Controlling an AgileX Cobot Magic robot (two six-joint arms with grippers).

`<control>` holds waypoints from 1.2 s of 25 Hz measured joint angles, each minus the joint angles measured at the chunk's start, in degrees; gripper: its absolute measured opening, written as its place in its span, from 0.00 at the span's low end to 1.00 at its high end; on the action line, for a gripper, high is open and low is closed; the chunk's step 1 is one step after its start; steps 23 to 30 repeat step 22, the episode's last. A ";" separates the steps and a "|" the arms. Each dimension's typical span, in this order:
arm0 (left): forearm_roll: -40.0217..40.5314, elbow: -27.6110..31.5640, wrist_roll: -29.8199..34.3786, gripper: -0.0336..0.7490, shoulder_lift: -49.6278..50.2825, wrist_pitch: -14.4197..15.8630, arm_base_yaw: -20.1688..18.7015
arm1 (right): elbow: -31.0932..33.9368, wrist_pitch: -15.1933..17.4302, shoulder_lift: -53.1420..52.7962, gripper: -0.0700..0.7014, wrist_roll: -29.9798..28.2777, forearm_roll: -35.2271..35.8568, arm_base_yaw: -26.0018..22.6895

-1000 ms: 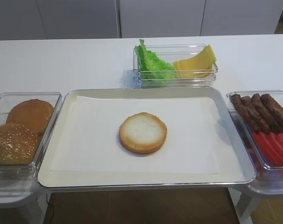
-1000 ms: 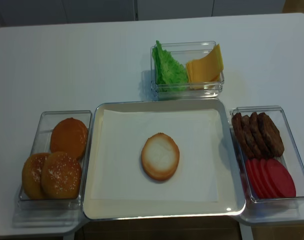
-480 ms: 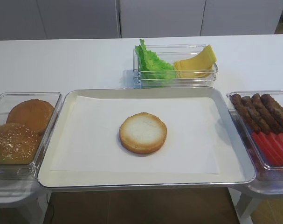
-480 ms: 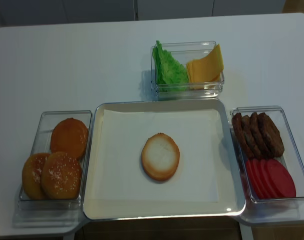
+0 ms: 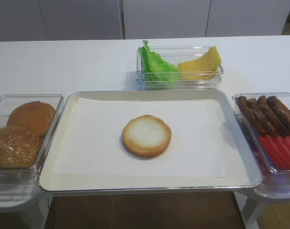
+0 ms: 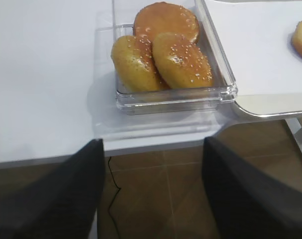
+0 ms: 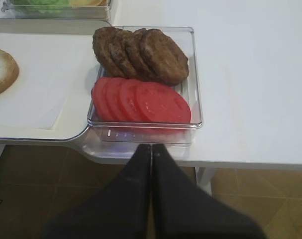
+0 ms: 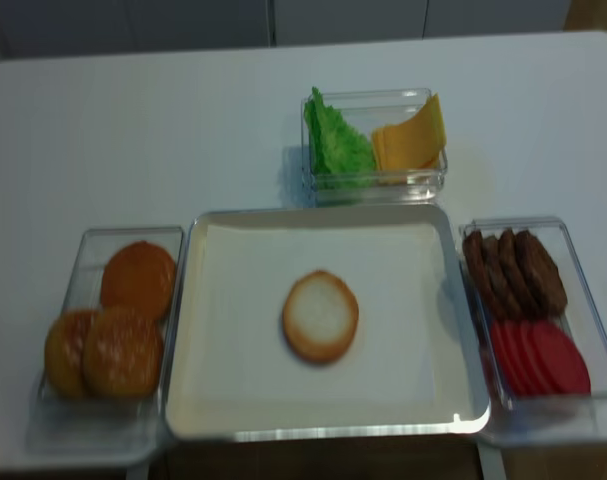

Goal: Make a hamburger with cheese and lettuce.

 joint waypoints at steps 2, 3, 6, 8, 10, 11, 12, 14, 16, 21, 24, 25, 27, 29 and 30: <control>0.00 0.00 0.00 0.63 -0.09 0.00 0.10 | 0.00 0.00 0.00 0.09 0.00 0.00 0.00; 0.00 0.00 0.00 0.63 -0.09 0.00 0.10 | 0.00 0.00 0.00 0.09 0.00 0.00 0.00; 0.00 0.00 0.00 0.63 -0.09 0.00 0.10 | 0.00 0.00 0.00 0.09 0.00 0.00 0.00; 0.00 0.00 0.00 0.63 -0.09 0.00 0.10 | 0.00 0.00 0.00 0.09 0.00 0.00 0.00; 0.00 0.00 0.00 0.63 -0.09 0.00 0.10 | 0.00 0.00 0.00 0.09 0.00 0.00 0.00; 0.00 0.00 0.00 0.63 -0.09 0.00 0.10 | 0.00 0.00 0.00 0.09 0.00 0.00 0.00; 0.00 0.00 0.00 0.63 -0.09 0.00 0.10 | 0.00 0.00 0.00 0.09 0.00 0.00 0.00; 0.00 0.00 0.00 0.63 -0.09 0.00 0.10 | 0.00 0.00 0.00 0.09 0.00 0.00 0.00; 0.00 0.00 0.00 0.63 -0.09 0.00 0.10 | 0.00 0.00 0.00 0.09 0.00 0.00 0.00; 0.00 0.00 0.00 0.63 -0.09 0.00 0.10 | 0.00 0.00 0.00 0.09 0.00 0.00 0.00; 0.00 0.00 0.00 0.63 -0.09 0.00 0.10 | 0.00 0.00 0.00 0.09 0.00 0.00 0.00; 0.00 0.00 0.00 0.63 -0.09 0.00 0.10 | 0.00 0.00 0.00 0.09 0.00 0.00 0.00; 0.00 0.00 0.00 0.63 -0.09 0.00 0.10 | 0.00 0.00 0.00 0.09 0.00 0.00 0.00; 0.00 0.00 0.00 0.63 -0.09 0.00 0.10 | 0.00 0.00 0.00 0.09 0.00 0.00 0.00; 0.00 0.00 0.00 0.63 -0.09 0.00 0.10 | 0.00 0.00 0.00 0.09 0.00 0.00 0.00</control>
